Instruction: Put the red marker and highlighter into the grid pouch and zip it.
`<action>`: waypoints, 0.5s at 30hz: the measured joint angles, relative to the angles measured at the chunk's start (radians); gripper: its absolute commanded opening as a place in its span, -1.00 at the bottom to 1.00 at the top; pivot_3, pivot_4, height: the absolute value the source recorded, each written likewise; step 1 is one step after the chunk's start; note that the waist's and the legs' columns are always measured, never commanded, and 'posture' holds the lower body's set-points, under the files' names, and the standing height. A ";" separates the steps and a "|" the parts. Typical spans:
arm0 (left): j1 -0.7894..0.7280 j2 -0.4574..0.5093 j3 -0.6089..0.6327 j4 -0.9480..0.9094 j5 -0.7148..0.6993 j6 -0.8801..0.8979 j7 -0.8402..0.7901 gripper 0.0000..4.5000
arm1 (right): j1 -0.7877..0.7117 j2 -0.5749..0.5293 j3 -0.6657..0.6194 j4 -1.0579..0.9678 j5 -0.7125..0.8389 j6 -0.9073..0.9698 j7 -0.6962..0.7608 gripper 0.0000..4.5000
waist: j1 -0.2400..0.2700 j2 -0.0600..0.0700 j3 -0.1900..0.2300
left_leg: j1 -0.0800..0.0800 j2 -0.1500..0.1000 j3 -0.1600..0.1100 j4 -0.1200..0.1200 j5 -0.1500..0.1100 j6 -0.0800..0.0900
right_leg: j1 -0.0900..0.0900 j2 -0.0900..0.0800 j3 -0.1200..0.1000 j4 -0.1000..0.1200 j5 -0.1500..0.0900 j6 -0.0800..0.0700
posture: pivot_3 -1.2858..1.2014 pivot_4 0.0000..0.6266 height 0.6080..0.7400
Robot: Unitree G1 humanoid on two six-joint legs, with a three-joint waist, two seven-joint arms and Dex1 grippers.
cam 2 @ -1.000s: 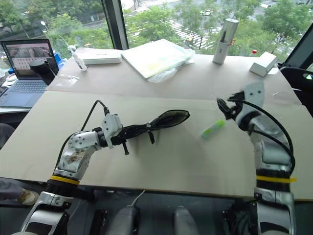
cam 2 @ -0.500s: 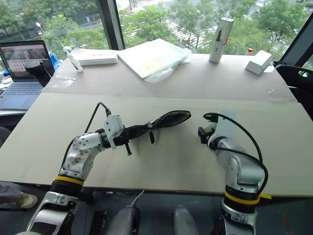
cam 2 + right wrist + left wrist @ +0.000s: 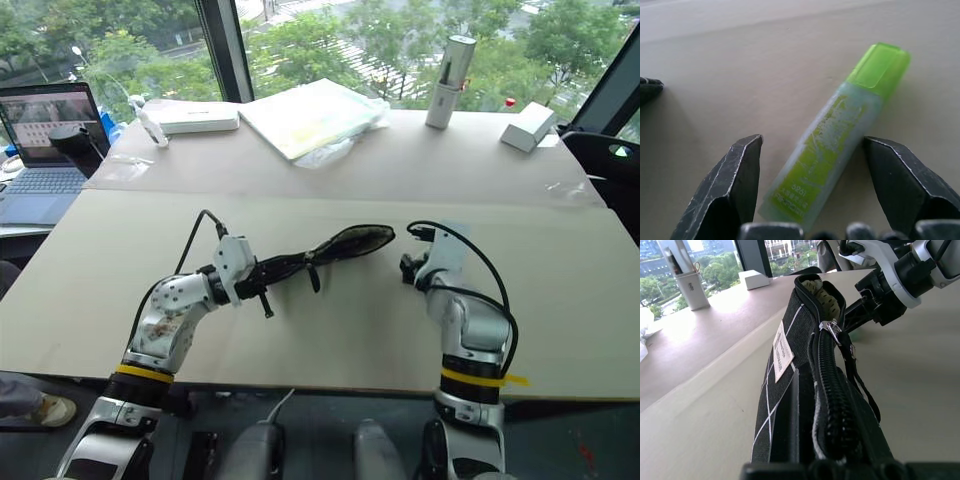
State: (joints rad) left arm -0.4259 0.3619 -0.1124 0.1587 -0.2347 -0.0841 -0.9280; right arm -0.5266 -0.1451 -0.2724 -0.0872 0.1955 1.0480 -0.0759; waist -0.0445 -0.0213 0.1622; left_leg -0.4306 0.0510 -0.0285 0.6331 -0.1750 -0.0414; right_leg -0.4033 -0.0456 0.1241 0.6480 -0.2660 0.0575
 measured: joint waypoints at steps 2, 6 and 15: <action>0.000 0.000 0.000 -0.006 0.000 0.001 0.004 -1.00 | -0.004 -0.012 0.018 0.022 -0.012 -0.021 0.006 0.56 | 0.000 0.000 0.000 | 0.000 0.000 0.000 0.000 0.000 0.000 | 0.000 0.000 0.000 0.000 0.000 0.000 | 0.03 -0.52 1.00; 0.001 0.001 0.000 -0.011 0.000 0.001 0.012 -1.00 | 0.002 -0.034 0.046 0.041 -0.022 -0.051 0.019 0.33 | 0.000 0.000 0.000 | 0.000 0.000 0.000 0.000 0.000 0.000 | 0.000 0.000 0.000 0.000 0.000 0.000 | 0.03 -0.52 1.00; 0.000 0.008 0.007 -0.009 -0.001 -0.002 0.014 -1.00 | 0.054 -0.074 0.105 0.038 -0.061 -0.139 0.055 -0.53 | -0.002 0.000 0.000 | 0.000 0.000 0.000 -0.001 0.000 0.000 | 0.000 0.000 0.000 0.000 0.000 0.000 | 0.03 -0.52 1.00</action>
State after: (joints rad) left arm -0.4256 0.3696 -0.1054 0.1494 -0.2354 -0.0859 -0.9143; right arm -0.4730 -0.2196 -0.1674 -0.0495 0.1345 0.9094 -0.0207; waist -0.0466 -0.0213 0.1622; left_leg -0.4303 0.0511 -0.0286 0.6325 -0.1750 -0.0413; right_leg -0.4035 -0.0454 0.1240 0.6477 -0.2661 0.0576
